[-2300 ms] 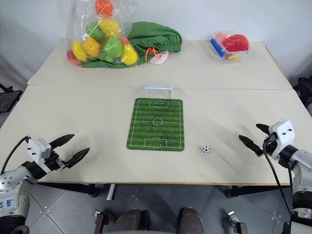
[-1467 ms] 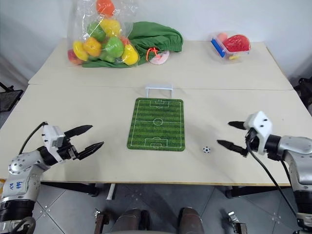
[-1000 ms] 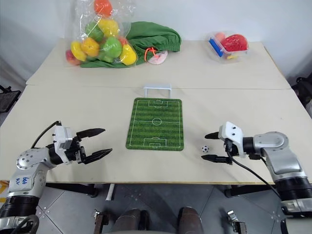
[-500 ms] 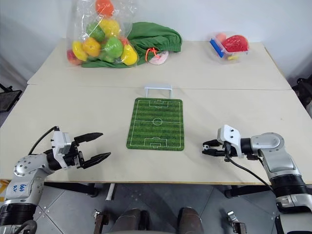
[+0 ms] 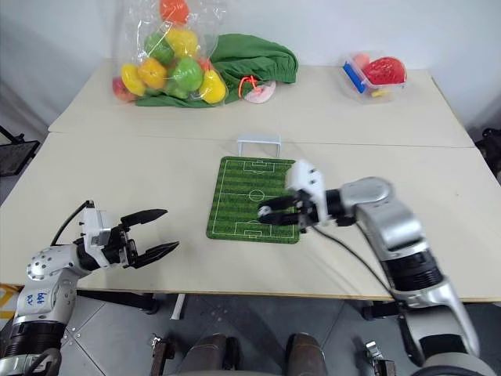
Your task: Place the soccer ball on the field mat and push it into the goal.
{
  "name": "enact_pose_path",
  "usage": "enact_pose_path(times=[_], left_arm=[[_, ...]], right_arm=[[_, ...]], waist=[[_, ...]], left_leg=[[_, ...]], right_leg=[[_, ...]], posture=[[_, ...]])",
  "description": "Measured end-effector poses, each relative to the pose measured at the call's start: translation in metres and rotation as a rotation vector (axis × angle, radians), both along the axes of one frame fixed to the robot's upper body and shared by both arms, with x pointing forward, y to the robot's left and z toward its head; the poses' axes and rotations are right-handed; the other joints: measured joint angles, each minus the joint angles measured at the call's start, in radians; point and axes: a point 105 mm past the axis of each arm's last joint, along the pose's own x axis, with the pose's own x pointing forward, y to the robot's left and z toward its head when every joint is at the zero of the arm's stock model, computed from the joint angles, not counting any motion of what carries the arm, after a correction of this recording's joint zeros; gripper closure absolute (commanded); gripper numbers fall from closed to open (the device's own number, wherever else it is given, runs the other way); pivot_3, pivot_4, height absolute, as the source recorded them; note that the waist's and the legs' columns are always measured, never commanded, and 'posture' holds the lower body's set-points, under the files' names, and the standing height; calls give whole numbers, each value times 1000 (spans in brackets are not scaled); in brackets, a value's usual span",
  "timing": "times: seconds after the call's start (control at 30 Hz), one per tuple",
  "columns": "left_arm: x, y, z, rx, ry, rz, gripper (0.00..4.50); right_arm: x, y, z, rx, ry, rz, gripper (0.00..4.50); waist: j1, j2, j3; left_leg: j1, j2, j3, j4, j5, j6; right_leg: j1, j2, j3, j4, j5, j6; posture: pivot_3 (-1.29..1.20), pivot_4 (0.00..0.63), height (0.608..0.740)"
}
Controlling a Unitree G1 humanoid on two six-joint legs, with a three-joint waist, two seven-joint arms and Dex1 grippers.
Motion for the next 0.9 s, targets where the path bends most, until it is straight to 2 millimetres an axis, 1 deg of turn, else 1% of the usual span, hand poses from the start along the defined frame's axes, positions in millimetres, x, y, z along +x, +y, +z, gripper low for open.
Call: enact_pose_path(times=[0.1, 0.2, 0.3, 0.53, 0.73, 0.87, 0.9], left_arm=[[-2, -2, 2, -9, -23, -35, 0], [-3, -3, 3, -10, -35, -51, 0], [-5, -3, 1, -9, -39, -51, 0], [-9, 3, -5, -8, -30, -13, 0], [-12, 8, -8, -9, -25, 20, 0], [-12, 7, -6, -8, -35, 28, 0], [-11, 7, -5, -9, -36, 31, 0]], right_arm=[[11, 11, -15, -57, 4, -12, 3657], [18, 21, -24, -67, 10, -10, 3657], [22, 26, -29, -77, 6, -4, 3657], [36, 20, -39, -103, 12, -24, 3657], [46, 18, -40, -100, 6, -37, 3657], [48, 17, -40, -98, 3, -35, 3657], [48, 17, -41, -98, 3, -33, 3307]], waist=[[-2, 0, 0], [-13, 0, 0], [-17, 0, 0], [-19, 0, 0], [-19, 0, 0], [-20, 0, 0], [-20, 0, 0]], left_leg=[[0, 0, 0, 0, 0, 0], [0, 0, 0, 0, 0, 0], [0, 0, 1, 0, 0, 0], [1, 1, 1, 0, 0, 0], [1, 2, 1, 0, 0, 0], [1, 2, 1, 0, 0, 0], [1, 2, 1, 0, 0, 0]], right_leg=[[0, 0, 0, 0, 0, 0], [0, 1, -2, 0, 0, 0], [0, 1, -2, 0, 0, 0], [0, 1, -2, 1, 0, 0], [0, 1, -2, 1, 0, 0], [0, 1, -1, 1, 0, 0], [0, 1, -1, 1, 0, 0]], posture=[[0, 150, 740], [0, 150, 740], [0, 150, 740], [0, 150, 740], [0, 150, 740], [0, 150, 740], [0, 150, 740]])
